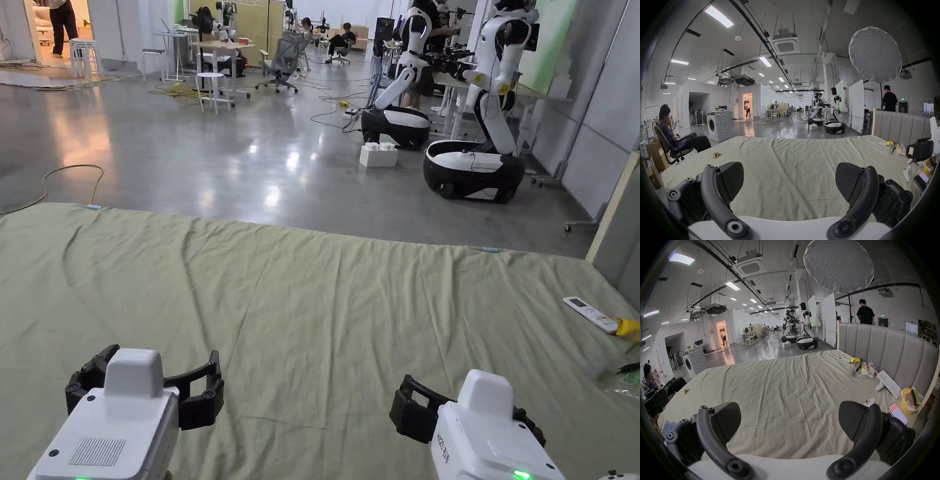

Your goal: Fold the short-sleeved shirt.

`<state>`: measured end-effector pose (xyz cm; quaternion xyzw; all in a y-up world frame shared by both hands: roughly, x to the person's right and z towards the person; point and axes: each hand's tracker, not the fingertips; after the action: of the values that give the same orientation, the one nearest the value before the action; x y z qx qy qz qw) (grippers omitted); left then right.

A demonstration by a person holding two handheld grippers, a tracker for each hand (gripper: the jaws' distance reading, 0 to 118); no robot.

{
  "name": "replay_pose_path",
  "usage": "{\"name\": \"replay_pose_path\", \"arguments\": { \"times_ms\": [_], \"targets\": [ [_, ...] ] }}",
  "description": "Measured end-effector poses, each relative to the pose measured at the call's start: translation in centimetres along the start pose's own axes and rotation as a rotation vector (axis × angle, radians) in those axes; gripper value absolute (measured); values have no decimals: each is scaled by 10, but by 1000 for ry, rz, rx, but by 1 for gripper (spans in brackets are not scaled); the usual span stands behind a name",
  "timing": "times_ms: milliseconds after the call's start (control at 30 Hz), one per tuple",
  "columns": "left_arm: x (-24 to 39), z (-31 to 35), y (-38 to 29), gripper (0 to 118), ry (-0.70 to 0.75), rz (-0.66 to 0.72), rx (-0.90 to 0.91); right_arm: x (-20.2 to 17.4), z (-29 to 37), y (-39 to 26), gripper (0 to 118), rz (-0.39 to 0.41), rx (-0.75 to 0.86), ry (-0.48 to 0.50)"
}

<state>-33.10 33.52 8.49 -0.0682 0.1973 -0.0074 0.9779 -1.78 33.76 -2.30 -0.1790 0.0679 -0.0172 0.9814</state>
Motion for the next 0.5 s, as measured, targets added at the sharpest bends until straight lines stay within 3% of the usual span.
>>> {"name": "replay_pose_path", "arguments": {
  "times_ms": [367, 500],
  "targets": [
    [-7, -1, -1, 113, 15, 21, 22, 1, -9, -6, 118, -21, -50, -32],
    [-13, -2, 0, 113, 13, 65, 29, 6, -12, -13, 118, -21, -5, 8]
  ]
}}
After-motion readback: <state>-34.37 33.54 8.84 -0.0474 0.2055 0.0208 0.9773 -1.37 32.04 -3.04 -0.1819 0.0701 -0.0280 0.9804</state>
